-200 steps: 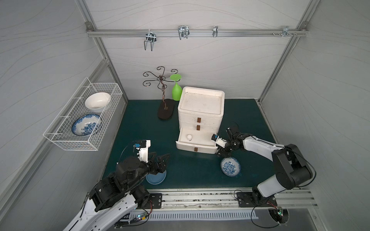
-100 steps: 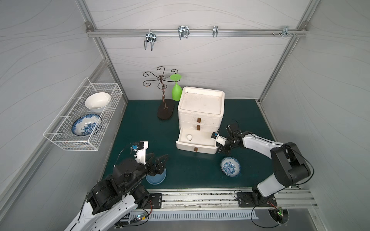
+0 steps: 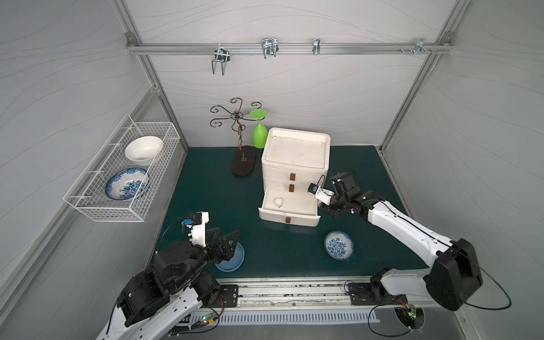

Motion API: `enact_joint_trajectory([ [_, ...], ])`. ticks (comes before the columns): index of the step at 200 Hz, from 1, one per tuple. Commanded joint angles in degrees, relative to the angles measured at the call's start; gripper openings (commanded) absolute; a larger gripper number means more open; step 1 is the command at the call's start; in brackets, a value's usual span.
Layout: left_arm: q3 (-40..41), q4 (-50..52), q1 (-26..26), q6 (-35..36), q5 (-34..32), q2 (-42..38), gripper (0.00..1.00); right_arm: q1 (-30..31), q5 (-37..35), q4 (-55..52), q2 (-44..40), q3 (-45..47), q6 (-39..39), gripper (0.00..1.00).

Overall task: Put the paint cans in the drawer according to color
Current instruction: Place the paint can in the drawer.

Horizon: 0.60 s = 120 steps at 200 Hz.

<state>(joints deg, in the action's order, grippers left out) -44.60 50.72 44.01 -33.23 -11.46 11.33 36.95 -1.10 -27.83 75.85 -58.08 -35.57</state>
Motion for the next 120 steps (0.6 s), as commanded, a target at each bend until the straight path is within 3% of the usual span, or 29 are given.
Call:
enact_joint_trajectory([
  [1,-1.3,-0.2,0.1,0.5,-1.1,-0.9,1.0,4.2,-1.1,-0.2,5.0,-4.2,2.0,0.2],
  [31,-1.3,0.5,0.1,0.2,-1.7,-1.1,1.0,4.9,1.5,1.9,12.9,-8.5,3.2,0.2],
  [75,-1.2,0.6,0.1,0.1,-2.0,-0.8,1.0,1.2,6.6,4.2,22.0,-10.1,1.4,0.22],
  [98,-1.4,0.5,0.1,-0.1,-1.9,0.1,1.0,0.9,7.5,6.0,23.9,-9.1,0.7,0.35],
  [112,-1.1,0.0,0.1,-0.7,-1.3,0.8,1.0,0.8,9.4,6.4,23.8,-9.0,0.4,0.54],
  [120,-0.9,-0.3,0.1,-1.4,-0.7,1.3,1.0,0.8,9.5,5.7,23.5,-9.5,0.6,0.56],
])
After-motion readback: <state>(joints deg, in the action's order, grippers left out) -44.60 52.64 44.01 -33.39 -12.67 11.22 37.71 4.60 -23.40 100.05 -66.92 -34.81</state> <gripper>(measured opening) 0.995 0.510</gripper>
